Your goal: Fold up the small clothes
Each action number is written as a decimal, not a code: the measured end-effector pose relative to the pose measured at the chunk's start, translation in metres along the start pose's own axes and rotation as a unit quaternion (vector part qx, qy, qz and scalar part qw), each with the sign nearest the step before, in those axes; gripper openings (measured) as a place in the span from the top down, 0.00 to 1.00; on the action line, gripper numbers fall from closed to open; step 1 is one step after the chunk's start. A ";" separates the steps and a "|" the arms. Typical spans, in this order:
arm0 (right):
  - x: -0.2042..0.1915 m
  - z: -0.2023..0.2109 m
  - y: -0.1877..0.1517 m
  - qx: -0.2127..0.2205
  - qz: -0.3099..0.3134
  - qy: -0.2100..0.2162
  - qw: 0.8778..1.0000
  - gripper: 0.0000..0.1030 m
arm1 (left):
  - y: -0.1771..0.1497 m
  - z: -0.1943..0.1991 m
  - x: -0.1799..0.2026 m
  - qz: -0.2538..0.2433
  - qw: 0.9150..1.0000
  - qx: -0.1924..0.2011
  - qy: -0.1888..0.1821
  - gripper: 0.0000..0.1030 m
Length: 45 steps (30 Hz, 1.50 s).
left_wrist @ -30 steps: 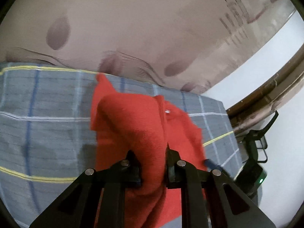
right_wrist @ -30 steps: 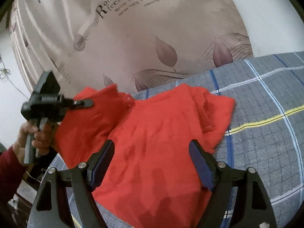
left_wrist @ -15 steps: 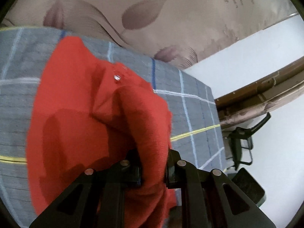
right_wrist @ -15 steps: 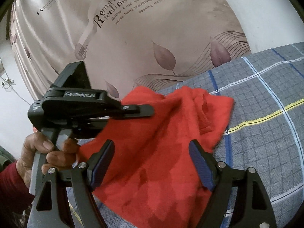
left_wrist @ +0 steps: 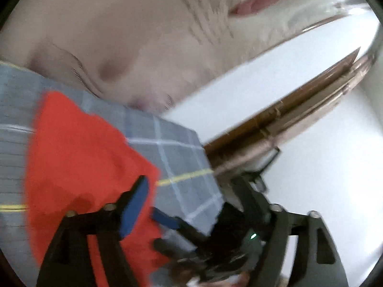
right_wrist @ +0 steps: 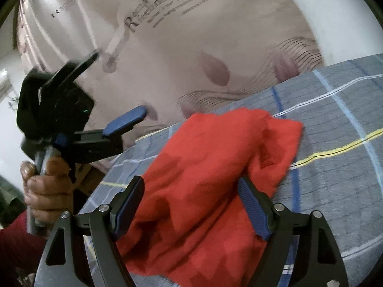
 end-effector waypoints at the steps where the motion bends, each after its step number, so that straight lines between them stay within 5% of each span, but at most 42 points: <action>1: 0.002 -0.003 -0.001 -0.013 -0.012 0.017 1.000 0.24 | -0.008 0.011 -0.005 -0.016 0.999 0.010 0.026 0.22; 6: 0.023 -0.025 0.003 -0.078 -0.080 0.024 0.993 0.24 | -0.069 0.038 -0.033 -0.112 0.986 -0.003 0.124 0.22; 10: 0.035 -0.038 0.018 -0.075 -0.133 0.036 0.988 0.25 | -0.110 0.043 -0.052 -0.112 0.986 -0.011 0.123 0.22; 12: 0.037 -0.050 0.022 -0.087 -0.137 0.018 0.987 0.45 | -0.121 0.040 -0.056 -0.113 0.985 -0.005 0.128 0.22; 13: 0.038 -0.057 0.023 -0.100 -0.133 -0.006 0.986 0.76 | -0.126 0.039 -0.054 -0.115 0.985 0.001 0.129 0.22; 14: 0.038 -0.065 0.023 -0.118 -0.127 -0.030 0.984 0.83 | -0.130 0.037 -0.054 -0.116 0.985 0.006 0.130 0.22; 21: 0.030 -0.044 0.056 -0.134 -0.029 -0.090 0.986 0.87 | -0.132 0.021 -0.039 -0.114 0.990 0.006 0.083 0.21; 27: 0.071 -0.047 0.050 -0.155 -0.063 -0.083 0.982 0.86 | -0.142 0.005 -0.037 -0.125 0.989 -0.001 0.075 0.20; 32: 0.083 -0.042 0.041 -0.104 -0.130 -0.027 0.986 0.76 | -0.141 0.006 -0.042 -0.098 0.993 0.001 0.067 0.20; 35: 0.085 -0.016 0.036 -0.062 -0.152 -0.032 0.986 0.70 | -0.139 0.006 -0.042 -0.094 0.993 0.004 0.064 0.20; 40: 0.029 0.034 0.011 -0.021 -0.071 -0.047 0.996 0.69 | -0.141 0.014 -0.045 -0.081 0.995 0.014 0.051 0.20; 45: -0.010 0.016 -0.031 -0.084 -0.004 -0.057 0.995 0.67 | -0.140 0.017 -0.046 -0.077 0.995 0.019 0.052 0.20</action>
Point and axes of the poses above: each gripper's, at about its wrist camera, not at the fingertips, and z roughly against the way its jaws point, x to its right, y to its top, the point moved 4 cm from there along -z, roughly the way its jaws point, and after that the axes turned 2 degrees about -z, right-handed, at the moved point
